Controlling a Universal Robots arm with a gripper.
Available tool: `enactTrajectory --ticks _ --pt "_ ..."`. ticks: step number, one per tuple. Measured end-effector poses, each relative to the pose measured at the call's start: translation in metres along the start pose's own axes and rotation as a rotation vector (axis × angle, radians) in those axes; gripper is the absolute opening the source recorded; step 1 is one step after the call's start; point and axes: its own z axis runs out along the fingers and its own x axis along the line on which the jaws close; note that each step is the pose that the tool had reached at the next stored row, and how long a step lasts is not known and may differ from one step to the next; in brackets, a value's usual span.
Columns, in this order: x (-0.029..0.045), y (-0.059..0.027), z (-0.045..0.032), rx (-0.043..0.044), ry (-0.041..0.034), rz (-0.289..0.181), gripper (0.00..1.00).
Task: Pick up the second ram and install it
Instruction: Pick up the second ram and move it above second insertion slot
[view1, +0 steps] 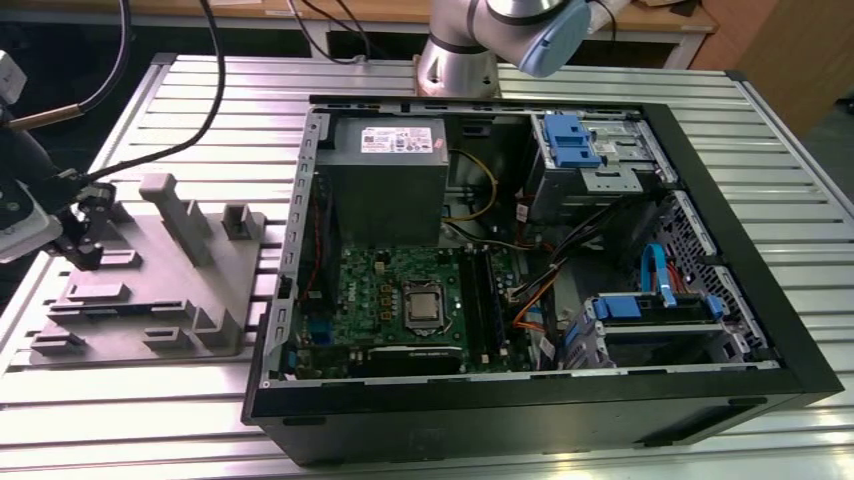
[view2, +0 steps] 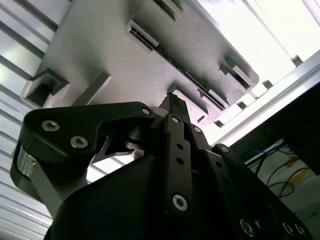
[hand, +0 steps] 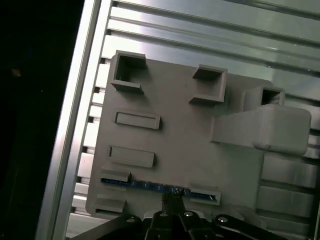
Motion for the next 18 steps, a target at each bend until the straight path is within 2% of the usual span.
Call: enactTrajectory --ticks 18 --pt "0.0001 -0.0001 0.0032 -0.0100 0.0140 -0.326 0.10"
